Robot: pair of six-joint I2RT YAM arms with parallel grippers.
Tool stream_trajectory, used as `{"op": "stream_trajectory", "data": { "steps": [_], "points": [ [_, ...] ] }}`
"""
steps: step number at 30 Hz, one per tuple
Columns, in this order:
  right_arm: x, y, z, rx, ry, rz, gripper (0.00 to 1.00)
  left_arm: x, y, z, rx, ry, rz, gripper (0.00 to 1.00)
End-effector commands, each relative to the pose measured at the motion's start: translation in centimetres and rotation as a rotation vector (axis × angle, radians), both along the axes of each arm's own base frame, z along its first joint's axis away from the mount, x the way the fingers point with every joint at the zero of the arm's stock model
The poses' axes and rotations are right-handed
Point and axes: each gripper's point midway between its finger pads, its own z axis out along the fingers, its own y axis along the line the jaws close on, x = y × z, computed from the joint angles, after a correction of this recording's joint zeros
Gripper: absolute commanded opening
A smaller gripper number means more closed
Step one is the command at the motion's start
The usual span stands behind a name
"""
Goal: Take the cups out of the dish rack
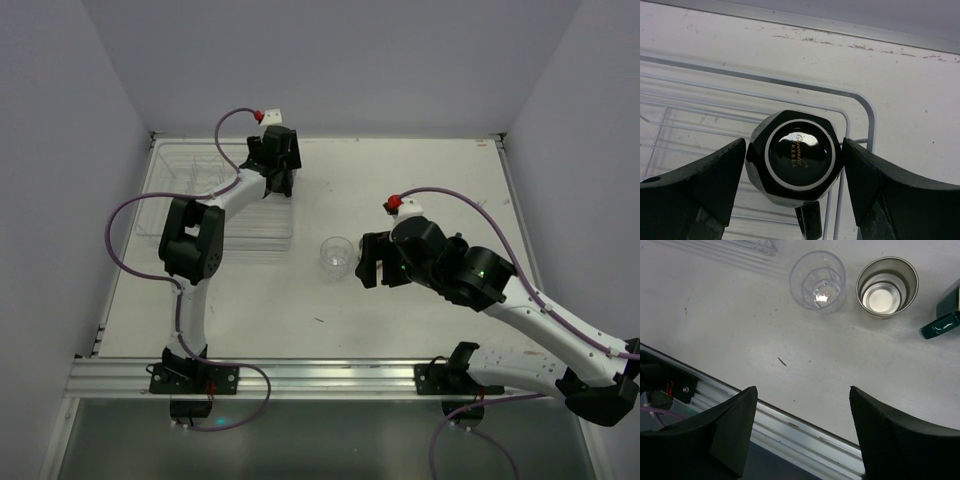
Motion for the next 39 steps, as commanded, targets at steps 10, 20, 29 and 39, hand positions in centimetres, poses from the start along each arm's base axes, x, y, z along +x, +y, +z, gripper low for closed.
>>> {"op": "stream_trajectory", "data": {
  "steps": [10,20,29,39],
  "points": [
    [0.1,0.5,1.2,0.050,-0.037,0.012,0.77,-1.2,0.7,0.9,-0.017,0.029,0.066,0.77],
    [-0.1,0.3,1.1,0.062,-0.040,0.011,0.77,-1.7,2.8,0.1,-0.004,0.083,0.154,0.77],
    [-0.1,0.7,0.5,0.065,-0.031,0.015,0.77,-3.2,4.8,-0.3,-0.012,0.117,0.205,0.77],
    [-0.2,0.8,0.6,0.077,-0.034,0.021,0.77,-4.9,6.0,-0.8,-0.021,0.171,0.236,0.80]
  ]
}}
